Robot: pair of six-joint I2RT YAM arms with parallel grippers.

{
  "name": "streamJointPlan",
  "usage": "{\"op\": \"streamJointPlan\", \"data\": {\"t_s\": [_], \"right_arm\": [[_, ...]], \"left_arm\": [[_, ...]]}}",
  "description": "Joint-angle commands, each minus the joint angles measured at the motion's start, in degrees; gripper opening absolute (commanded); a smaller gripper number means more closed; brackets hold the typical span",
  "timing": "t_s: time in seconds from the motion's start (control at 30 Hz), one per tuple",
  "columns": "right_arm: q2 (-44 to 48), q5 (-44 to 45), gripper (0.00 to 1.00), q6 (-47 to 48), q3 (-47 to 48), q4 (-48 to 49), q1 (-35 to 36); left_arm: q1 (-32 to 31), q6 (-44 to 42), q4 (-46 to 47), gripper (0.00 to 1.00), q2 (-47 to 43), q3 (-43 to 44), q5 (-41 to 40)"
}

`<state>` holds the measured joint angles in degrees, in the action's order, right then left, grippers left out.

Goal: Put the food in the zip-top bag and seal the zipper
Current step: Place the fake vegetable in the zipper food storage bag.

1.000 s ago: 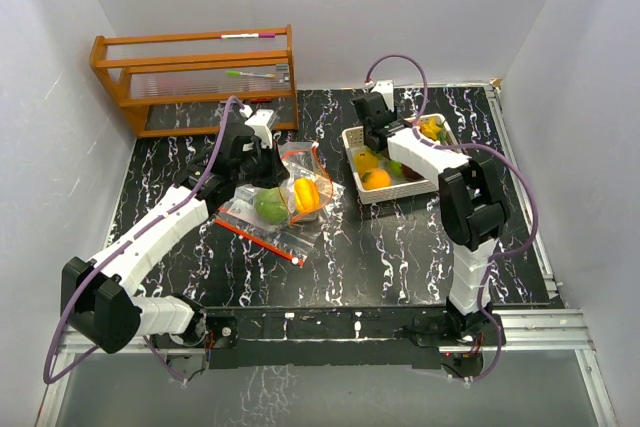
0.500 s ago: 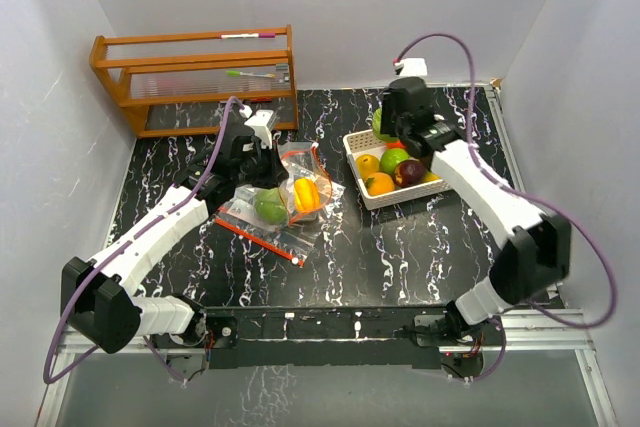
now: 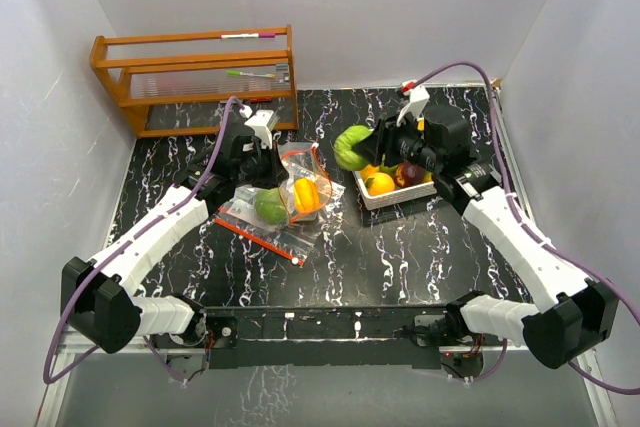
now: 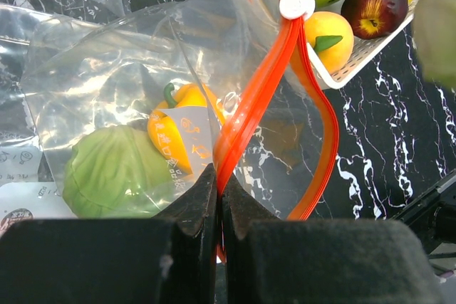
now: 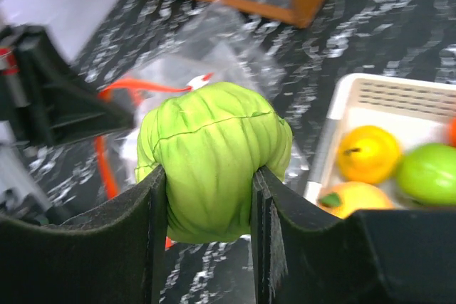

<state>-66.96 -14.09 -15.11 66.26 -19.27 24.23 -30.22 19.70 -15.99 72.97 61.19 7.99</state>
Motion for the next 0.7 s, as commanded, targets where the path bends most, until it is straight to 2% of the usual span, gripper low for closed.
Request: {"op": "streamJointPlan", "data": {"t_s": [0.0,0.2,0.37,0.47,0.67], "right_arm": [[1.0,-18.5,0.14,-5.9,-3.7,14.8,0.1],[1.5,-26.9,0.14,-10.7,-9.1,26.6,2.6],[-0.4,-27.0,0.14,-13.6,-11.4,32.4,5.0],[-2.9,-24.6,0.14,-13.4,-11.2,32.5,7.4],[-7.4,-11.3,0.13,-10.8,-11.3,27.9,11.5]], "left_arm": [[0.0,0.1,-0.5,0.00,-0.3,2.3,1.1],[0.0,0.3,-0.5,0.00,0.1,2.3,1.6],[0.0,0.6,-0.5,0.00,-0.1,2.4,1.8],[0.0,0.8,-0.8,0.00,-0.3,2.8,2.2],[0.0,1.2,-2.0,0.00,-1.9,3.9,3.2]]}}
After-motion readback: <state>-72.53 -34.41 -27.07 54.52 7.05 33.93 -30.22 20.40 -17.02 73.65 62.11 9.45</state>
